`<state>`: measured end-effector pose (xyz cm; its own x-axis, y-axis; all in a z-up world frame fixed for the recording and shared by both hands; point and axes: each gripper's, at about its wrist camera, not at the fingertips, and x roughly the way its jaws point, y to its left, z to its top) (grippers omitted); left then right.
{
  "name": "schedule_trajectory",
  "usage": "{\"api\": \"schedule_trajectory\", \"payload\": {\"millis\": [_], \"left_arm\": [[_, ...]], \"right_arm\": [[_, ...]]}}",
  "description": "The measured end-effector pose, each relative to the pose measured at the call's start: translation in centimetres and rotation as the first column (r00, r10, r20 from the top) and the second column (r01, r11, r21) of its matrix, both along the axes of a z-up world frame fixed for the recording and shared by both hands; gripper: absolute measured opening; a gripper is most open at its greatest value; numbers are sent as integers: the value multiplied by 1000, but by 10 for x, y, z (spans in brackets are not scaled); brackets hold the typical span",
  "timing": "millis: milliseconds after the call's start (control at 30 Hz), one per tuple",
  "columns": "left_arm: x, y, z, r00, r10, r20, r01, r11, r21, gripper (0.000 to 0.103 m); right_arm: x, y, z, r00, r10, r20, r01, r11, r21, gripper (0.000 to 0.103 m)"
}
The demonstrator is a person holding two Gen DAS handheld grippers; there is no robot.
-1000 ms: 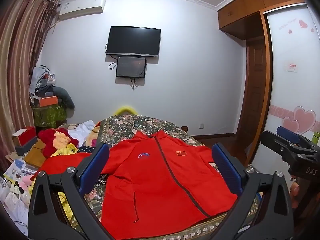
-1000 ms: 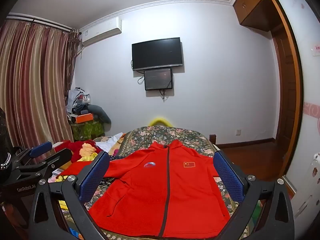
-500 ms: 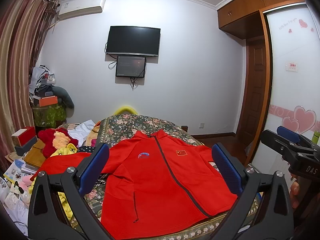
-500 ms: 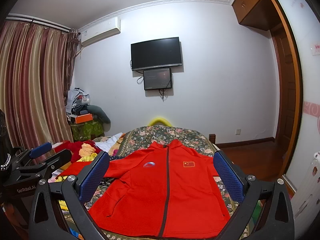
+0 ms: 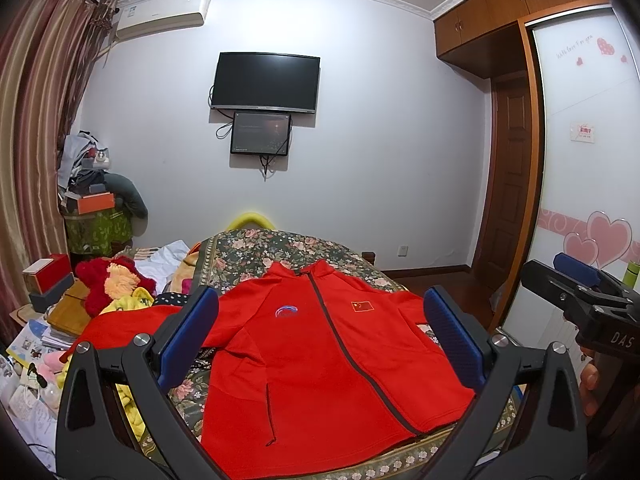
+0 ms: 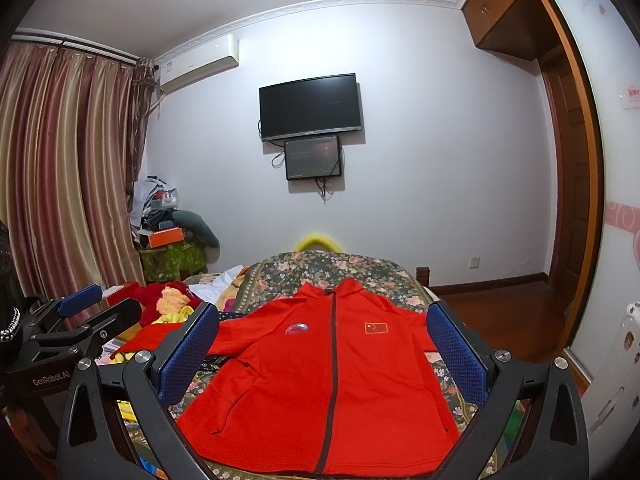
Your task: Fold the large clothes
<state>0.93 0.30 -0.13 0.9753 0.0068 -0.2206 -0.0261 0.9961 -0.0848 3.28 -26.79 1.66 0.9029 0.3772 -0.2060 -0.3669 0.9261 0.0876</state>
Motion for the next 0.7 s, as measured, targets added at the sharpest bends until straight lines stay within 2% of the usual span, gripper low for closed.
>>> {"api": "schedule_trajectory", "payload": {"millis": [700], "left_arm": [[2, 0, 0, 1000, -6, -4, 6, 1000, -2, 103]], "right_arm": [[0, -1, 1, 1000, -1, -3, 1, 1000, 2, 103]]}}
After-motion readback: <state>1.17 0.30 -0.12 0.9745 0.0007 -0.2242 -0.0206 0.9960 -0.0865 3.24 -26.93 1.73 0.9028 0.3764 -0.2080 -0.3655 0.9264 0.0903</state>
